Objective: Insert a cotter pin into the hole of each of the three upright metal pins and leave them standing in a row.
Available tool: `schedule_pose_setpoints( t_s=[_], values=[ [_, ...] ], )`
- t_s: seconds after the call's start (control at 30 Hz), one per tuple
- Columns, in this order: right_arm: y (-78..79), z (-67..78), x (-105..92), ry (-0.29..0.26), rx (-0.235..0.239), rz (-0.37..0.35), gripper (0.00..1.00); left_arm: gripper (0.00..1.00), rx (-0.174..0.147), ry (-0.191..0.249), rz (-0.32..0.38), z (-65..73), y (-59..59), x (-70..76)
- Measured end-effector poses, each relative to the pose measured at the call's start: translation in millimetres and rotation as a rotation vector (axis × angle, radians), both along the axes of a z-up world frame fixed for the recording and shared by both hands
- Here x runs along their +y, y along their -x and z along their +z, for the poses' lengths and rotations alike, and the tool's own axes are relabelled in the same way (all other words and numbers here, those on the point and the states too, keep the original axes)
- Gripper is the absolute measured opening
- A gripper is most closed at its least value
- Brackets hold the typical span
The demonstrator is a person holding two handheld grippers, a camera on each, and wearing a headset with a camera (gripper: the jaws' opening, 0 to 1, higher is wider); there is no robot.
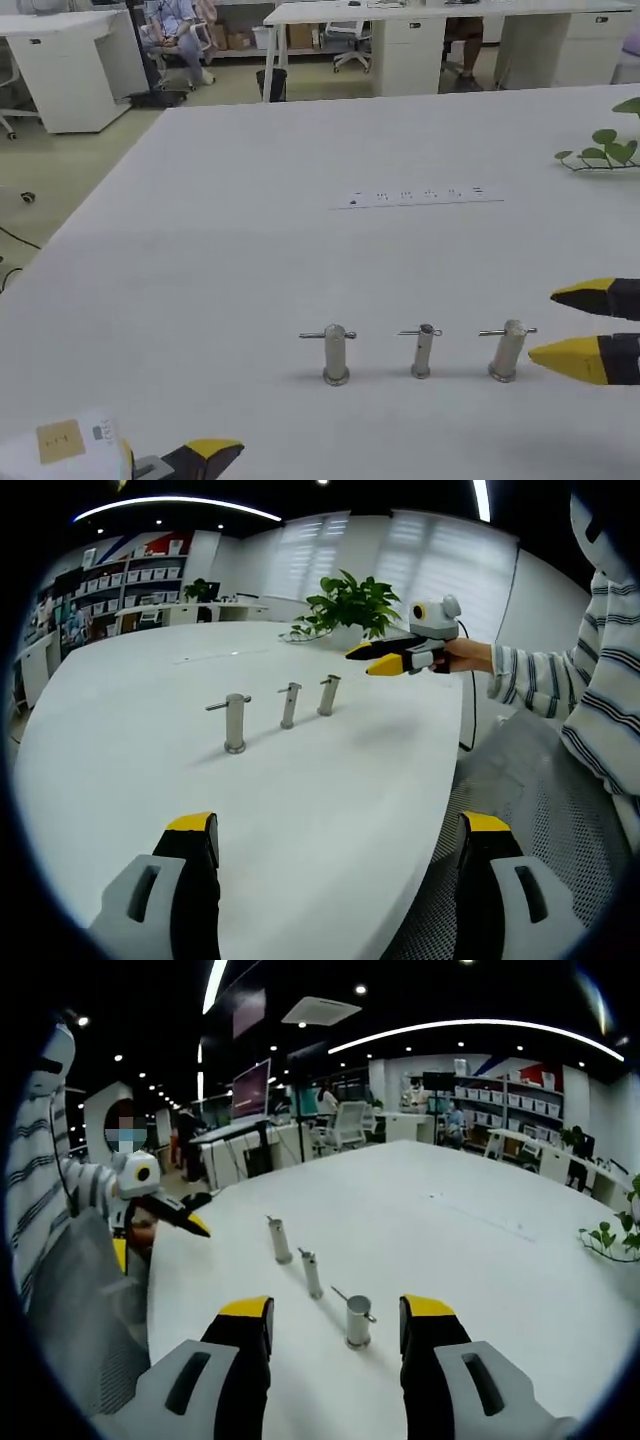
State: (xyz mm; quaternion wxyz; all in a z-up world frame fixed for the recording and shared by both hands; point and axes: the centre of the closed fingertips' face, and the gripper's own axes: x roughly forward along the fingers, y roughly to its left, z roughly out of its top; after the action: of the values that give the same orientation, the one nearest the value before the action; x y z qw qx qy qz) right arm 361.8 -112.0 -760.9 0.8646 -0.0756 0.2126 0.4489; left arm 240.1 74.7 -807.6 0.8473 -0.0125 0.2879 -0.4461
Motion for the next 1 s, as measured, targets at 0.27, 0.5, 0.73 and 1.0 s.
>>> schedule_pose_setpoints(
  t_s=[0.27, 0.5, 0.73, 1.0],
  values=[
    [18.7, 12.6, -4.4, -0.061, 0.006, -0.052, 0.58, 0.99, -0.002, 0.005, 0.009, 3.1, -1.6, 5.1],
    [39.9, 11.1, -2.0, -0.073, 0.039, -0.072, 0.64, 0.99, 0.003, 0.024, 0.029, 5.7, 0.0, 5.1],
    [57.1, 11.0, -6.6, -0.096, 0.069, -0.117, 0.71, 0.99, 0.010, 0.038, 0.048, 8.5, 4.2, 7.4],
    [75.0, 8.7, -4.5, -0.102, 0.108, -0.144, 0.79, 0.99, 0.006, 0.049, 0.075, 16.3, 7.0, 13.4]
  ],
)
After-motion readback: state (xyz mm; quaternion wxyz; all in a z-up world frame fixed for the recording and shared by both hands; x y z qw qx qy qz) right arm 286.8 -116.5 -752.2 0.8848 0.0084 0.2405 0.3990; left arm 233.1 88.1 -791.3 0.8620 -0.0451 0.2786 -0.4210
